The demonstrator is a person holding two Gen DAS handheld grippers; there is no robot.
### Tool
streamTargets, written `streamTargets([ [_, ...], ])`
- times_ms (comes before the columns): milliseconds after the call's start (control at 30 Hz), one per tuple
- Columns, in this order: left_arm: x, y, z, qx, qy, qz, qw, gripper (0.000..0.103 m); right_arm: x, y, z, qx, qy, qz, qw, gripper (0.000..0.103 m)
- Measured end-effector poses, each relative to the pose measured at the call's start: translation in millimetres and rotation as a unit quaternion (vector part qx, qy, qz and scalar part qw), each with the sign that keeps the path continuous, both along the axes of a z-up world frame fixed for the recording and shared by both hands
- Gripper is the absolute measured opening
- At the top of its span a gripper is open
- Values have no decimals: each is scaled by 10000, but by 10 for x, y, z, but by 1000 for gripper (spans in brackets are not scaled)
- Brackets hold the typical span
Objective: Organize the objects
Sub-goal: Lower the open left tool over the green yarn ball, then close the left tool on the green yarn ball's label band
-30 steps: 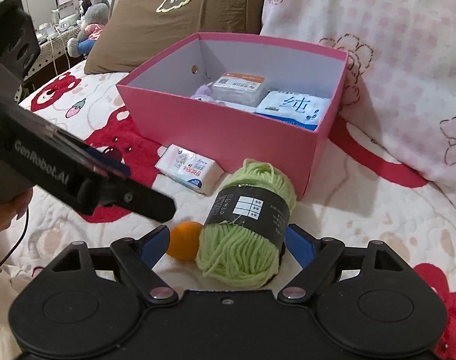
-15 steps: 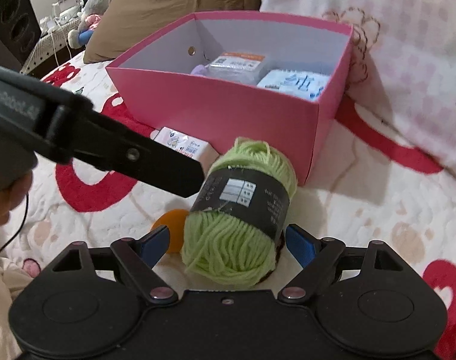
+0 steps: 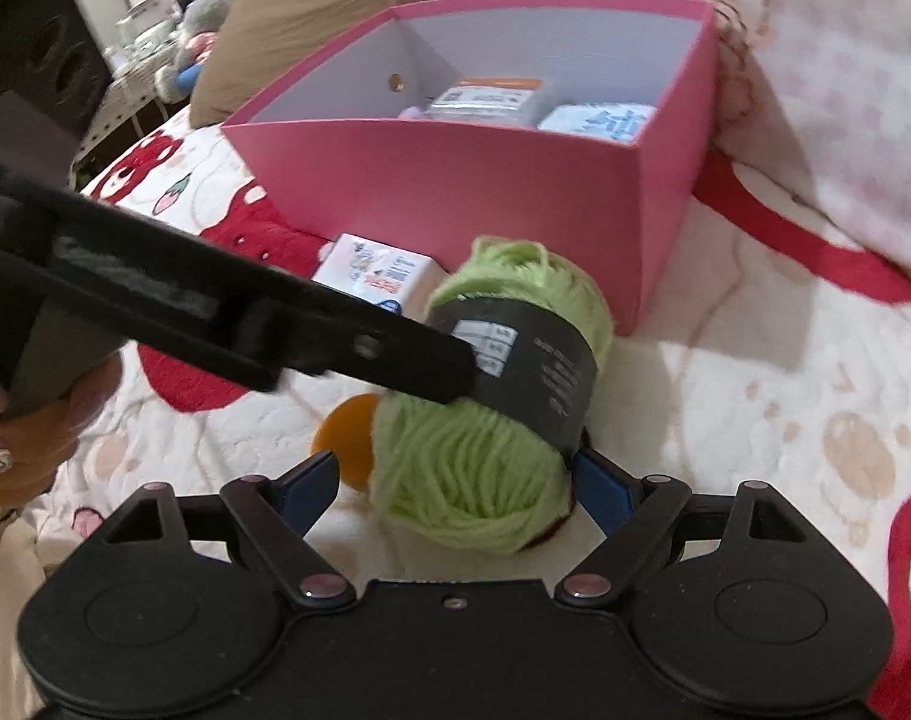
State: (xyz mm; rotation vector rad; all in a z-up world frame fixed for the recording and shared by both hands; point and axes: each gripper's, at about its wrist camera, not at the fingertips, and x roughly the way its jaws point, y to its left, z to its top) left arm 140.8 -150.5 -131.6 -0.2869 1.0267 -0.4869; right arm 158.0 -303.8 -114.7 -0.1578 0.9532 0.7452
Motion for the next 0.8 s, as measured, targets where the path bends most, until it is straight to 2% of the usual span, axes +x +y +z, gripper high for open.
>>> streamTargets([
  [67,7,-14,-11,-72,17,15,10000,67,21,25,4,-51,-34,47,10000,88],
  [200,42,-45,-77,-132,220,107,9996,67,108,-10,-53,17,85,-96,9999,87],
  [333,34,-70,-116,-328,245,147,9991,61,198,-96,-108,234,293,-369,9986,75],
  [533,-25,-237,23,-58,59,13,10000,59,171,-224,-104,572,316,-498,9966,66],
  [667,-114,-250,99,-172,92,83,9998,59,46,-237,-10,545,83,-512,9972,65],
  [800,-238,-280,199,-232,39,74,9997,59,-33,-315,95,624,167,-592,9962,66],
])
